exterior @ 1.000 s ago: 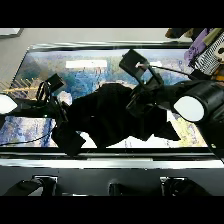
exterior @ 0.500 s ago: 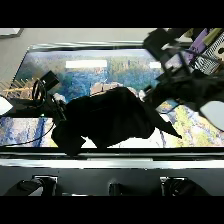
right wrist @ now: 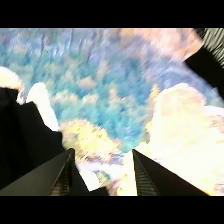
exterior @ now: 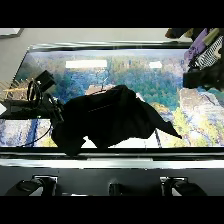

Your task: Fold the clothes and pants, and hang the long-sleeved shirts on hangers.

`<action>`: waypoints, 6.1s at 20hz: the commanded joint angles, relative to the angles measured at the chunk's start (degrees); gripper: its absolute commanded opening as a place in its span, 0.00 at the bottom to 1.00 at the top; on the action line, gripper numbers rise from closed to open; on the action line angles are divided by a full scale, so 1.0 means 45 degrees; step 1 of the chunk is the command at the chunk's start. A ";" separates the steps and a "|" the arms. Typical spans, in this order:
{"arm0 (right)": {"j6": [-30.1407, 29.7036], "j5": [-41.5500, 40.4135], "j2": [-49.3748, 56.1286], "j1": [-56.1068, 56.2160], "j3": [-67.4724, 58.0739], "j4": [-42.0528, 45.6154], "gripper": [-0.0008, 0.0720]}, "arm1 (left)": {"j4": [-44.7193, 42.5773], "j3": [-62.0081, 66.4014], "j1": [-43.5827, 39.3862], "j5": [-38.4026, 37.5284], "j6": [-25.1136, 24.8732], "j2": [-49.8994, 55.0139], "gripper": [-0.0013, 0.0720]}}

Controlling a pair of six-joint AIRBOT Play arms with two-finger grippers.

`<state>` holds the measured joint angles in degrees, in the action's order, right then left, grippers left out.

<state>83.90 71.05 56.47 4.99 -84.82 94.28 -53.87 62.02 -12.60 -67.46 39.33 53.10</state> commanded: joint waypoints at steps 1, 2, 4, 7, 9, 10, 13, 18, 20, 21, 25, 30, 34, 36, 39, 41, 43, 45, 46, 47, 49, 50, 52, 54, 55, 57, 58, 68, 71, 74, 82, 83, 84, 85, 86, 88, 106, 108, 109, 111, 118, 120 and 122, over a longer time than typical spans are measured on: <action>-0.7800 0.2875 0.1501 -0.2987 0.0005 -0.6193 0.70 | 0.0529 0.0005 0.0000 0.0000 -0.0661 -0.0049 0.04; -0.9457 0.3837 0.2093 -0.2958 0.0015 -0.6178 0.68 | 0.0602 0.0005 0.0000 0.0000 -0.0661 -0.0049 0.04; -0.9695 0.3614 0.3211 -0.2948 0.0063 -0.6732 0.68 | 0.0724 0.0005 0.0000 0.0000 -0.0656 -0.0049 0.04; -1.1264 0.2880 0.4760 -0.2943 0.0063 -0.8092 0.71 | 0.0986 0.0005 0.0000 -0.0005 -0.0661 -0.0049 0.04; -1.3342 0.2093 0.5508 -0.2943 0.0063 -1.0025 0.75 | 0.0981 0.0005 0.0000 -0.0053 -0.0661 -0.0049 0.04; -1.4620 0.1841 0.5790 -0.2943 0.0063 -1.1327 0.75 | 0.0981 0.0005 0.0000 -0.0102 -0.0656 -0.0044 0.05; -1.7000 0.1394 0.6256 -0.2943 0.0058 -1.3542 0.76 | 0.0981 0.0005 0.0000 -0.0146 -0.0656 -0.0044 0.04; -1.7607 0.1093 0.6776 -0.2069 0.0058 -1.3440 0.76 | 0.0981 0.0005 0.0005 -0.0141 -0.0661 -0.0024 0.05; -1.7738 0.0612 0.7048 -0.1336 0.0058 -1.3012 0.76 | 0.0981 0.0005 0.0000 -0.0141 -0.0656 -0.0024 0.05; -1.7738 0.0379 0.7159 -0.1020 0.0058 -1.2779 0.76 | 0.0981 0.0005 0.0000 -0.0141 -0.0656 -0.0024 0.05; -1.7743 0.0423 0.7276 -0.0457 0.0053 -1.2701 0.68 | 0.0981 0.0005 0.0000 -0.0136 -0.0656 -0.0024 0.05; -1.7792 0.1554 0.6824 -0.0510 0.0053 -1.2449 0.05 | 0.0981 0.0005 0.0000 -0.0126 -0.0651 -0.0024 0.06; -1.7762 0.1515 0.5571 -0.0515 0.0053 -1.0754 0.05 | 0.0967 0.0005 0.0005 0.0578 -0.0262 -0.0019 0.59; -1.7146 0.1511 0.4760 -0.0568 0.0053 -0.9661 0.05 | 0.0821 0.0005 0.0005 0.1642 0.0554 -0.0019 0.83; -1.5246 0.1433 0.3468 -0.0967 0.0053 -0.8767 0.05 | 0.0583 0.0005 0.0058 0.3866 0.2419 -0.0019 0.96; -1.4154 0.1418 0.2560 -0.1345 0.0053 -0.8364 0.05 | 0.0593 0.0005 0.0223 0.5183 0.3900 -0.0024 0.96; -1.2682 0.1112 0.1515 -0.1889 0.0053 -0.7868 0.05 | 0.0597 0.0010 0.0466 0.6251 0.5969 -0.0044 0.96; -1.0715 0.0457 0.0287 -0.2467 0.0053 -0.7023 0.05 | 0.0597 0.0010 0.0636 0.6625 0.7519 -0.0126 0.96; -0.9525 0.0248 -0.0369 -0.2715 0.0053 -0.6363 0.05 | 0.0597 0.0010 0.0646 0.6615 0.7781 -0.0185 0.96; -0.8437 0.0185 -0.0957 -0.2914 0.0053 -0.5527 0.05 | 0.0597 0.0010 0.0641 0.6547 0.7844 -0.0262 0.96; -0.6256 0.0311 -0.2147 -0.3075 0.0053 -0.3138 0.05 | 0.0602 0.0005 0.0631 0.6392 0.7844 -0.0432 0.96; -0.5489 0.0393 -0.2749 -0.3075 0.0053 -0.2050 0.05 | 0.0602 0.0005 0.0636 0.6319 0.7844 -0.0529 0.96; -0.4682 0.0554 -0.3823 -0.3075 0.0053 -0.1025 0.05 | 0.0602 0.0005 0.0636 0.6188 0.7844 -0.0685 0.96; -0.3041 0.0758 -0.4707 -0.3075 0.0058 0.0083 0.05 | 0.0602 0.0005 0.0636 0.6086 0.7844 -0.0797 0.96; -0.2074 0.0903 -0.5037 -0.3075 0.0053 0.1137 0.05 | 0.0602 0.0005 0.0636 0.6057 0.7844 -0.0816 0.96; 0.0306 0.0835 -0.5717 -0.3075 0.0053 0.3643 0.05 | 0.0602 0.0005 0.0636 0.5863 0.7844 -0.0816 0.96; 0.1268 0.0801 -0.6013 -0.3075 0.0015 0.4862 0.05 | 0.0597 0.0005 0.0636 0.5770 0.7839 -0.0816 0.96; 0.7694 0.1030 -0.4959 -0.3075 -0.0539 1.1744 0.05 | 0.0593 0.0005 0.0636 0.5032 0.7834 -0.0816 0.94; 0.9564 0.0403 -0.3487 -0.3079 -0.0850 1.2930 0.05 | 0.0593 0.0005 0.0636 0.5032 0.7834 -0.0787 0.94; 1.0569 -0.0874 -0.1719 -0.3079 -0.2472 1.3352 0.05 | 0.0593 0.0005 0.0636 0.5032 0.7834 -0.0763 0.94; 0.9020 -0.2195 0.1579 -0.3079 -0.6708 1.4066 0.05 | 0.0374 0.0000 0.0636 0.5032 0.7834 -0.0709 0.94; 0.8767 -0.2288 0.1579 -0.3079 -0.6708 1.4426 0.05 | 0.0296 0.0000 0.0636 0.5037 0.7834 -0.0690 0.94; 0.8578 -0.2249 0.1569 -0.3079 -0.6717 1.4800 0.05 | 0.0272 0.0000 0.0636 0.5032 0.7834 -0.0661 0.94; 0.8485 -0.2254 0.1549 -0.3079 -0.6727 1.5130 0.05 | 0.0257 0.0000 0.0636 0.5032 0.7834 -0.0627 0.94; 0.8490 -0.2346 0.1520 -0.3079 -0.6727 1.5533 0.05 | 0.0257 0.0000 0.0636 0.5032 0.7834 -0.0593 0.94; 0.8480 -0.2861 0.1428 -0.3079 -0.6727 1.6266 0.05 | 0.0257 0.0000 0.0636 0.5032 0.7834 -0.0515 0.94; 0.8704 -0.4274 0.1443 -1.0190 -0.6722 1.0982 0.05 | 0.0257 0.0000 0.0636 0.5042 0.7839 0.0214 0.94; 0.8490 -0.3886 0.1443 -1.0190 -0.6727 1.0389 0.06 | 0.0257 0.0000 0.0636 0.5042 0.7839 0.0214 0.94; 0.8495 -0.3585 0.1375 -1.0190 -0.6727 1.0258 0.19 | 0.0253 0.0000 0.0636 0.5042 0.7839 0.0214 0.94; 0.8500 -0.2987 0.1030 -1.0190 -0.6727 1.0176 0.59 | 0.0257 0.0000 0.0636 0.5037 0.7839 0.0214 0.94; 0.8971 -0.4595 -0.1987 -1.0190 -0.6727 0.7810 0.70 | -0.0092 0.0000 0.0665 0.5027 0.9233 0.0214 0.95; 0.8082 -0.4920 -0.2050 -1.0190 -0.6722 0.3857 0.68 | -0.0180 0.0000 0.0665 0.5027 0.9272 0.0214 0.95; 0.4716 -0.4503 -0.1175 -1.0190 -0.6722 -0.1899 0.68 | -0.0185 0.0000 0.0665 0.5027 0.9277 0.0209 0.95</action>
<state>118.32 50.87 49.67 -40.84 -115.11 115.98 -54.17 62.02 -9.63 -44.80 79.85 54.02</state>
